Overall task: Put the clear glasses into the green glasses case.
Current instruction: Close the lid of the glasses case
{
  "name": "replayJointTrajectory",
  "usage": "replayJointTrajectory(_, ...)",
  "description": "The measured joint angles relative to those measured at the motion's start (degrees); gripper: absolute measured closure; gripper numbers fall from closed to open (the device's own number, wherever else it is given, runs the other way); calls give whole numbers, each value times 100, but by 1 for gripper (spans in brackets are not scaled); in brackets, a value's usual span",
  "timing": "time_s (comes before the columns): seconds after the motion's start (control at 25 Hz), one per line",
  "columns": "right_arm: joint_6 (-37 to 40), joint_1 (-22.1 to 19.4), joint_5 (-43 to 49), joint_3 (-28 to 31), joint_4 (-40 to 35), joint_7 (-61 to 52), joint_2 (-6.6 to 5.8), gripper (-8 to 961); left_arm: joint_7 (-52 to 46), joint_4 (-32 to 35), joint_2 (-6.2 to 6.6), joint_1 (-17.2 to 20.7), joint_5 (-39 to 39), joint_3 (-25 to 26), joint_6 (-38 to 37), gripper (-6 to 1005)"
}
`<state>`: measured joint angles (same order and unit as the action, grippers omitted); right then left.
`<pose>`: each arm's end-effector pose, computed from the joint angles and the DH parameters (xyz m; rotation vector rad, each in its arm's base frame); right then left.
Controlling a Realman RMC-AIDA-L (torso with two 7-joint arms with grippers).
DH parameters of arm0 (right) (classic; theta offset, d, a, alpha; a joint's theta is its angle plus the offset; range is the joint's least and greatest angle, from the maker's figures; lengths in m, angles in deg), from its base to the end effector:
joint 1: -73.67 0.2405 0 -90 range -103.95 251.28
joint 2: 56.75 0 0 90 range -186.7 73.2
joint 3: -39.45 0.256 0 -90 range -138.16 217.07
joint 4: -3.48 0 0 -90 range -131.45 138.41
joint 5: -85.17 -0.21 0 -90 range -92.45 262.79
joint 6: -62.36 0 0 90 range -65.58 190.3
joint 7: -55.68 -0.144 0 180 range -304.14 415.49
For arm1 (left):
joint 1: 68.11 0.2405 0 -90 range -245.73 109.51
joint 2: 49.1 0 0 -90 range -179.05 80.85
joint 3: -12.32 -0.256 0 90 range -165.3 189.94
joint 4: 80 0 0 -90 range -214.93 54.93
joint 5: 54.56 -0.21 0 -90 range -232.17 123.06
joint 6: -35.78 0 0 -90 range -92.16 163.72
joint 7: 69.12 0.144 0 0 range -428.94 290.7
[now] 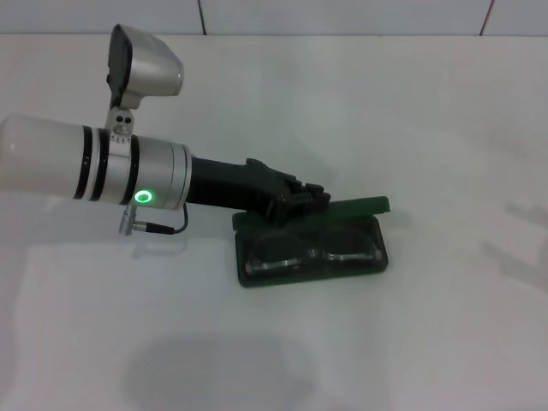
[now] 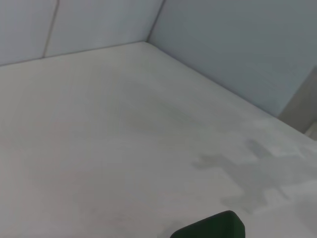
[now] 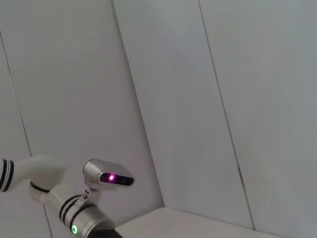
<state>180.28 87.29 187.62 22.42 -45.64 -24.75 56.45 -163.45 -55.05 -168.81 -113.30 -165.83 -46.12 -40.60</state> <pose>0.3153 0.2257 0.1402 -2.3833 0.5104 1.0488 -0.1940 0.3608 -0.0773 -2.9550 -0.8463 -0.4904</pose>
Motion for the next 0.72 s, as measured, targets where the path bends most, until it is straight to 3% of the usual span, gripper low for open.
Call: replayJointTrajectory(0.72, 21, 27, 82, -1, 25, 3, 0, 174, 24, -52, -22, 165, -6, -221, -254, 857)
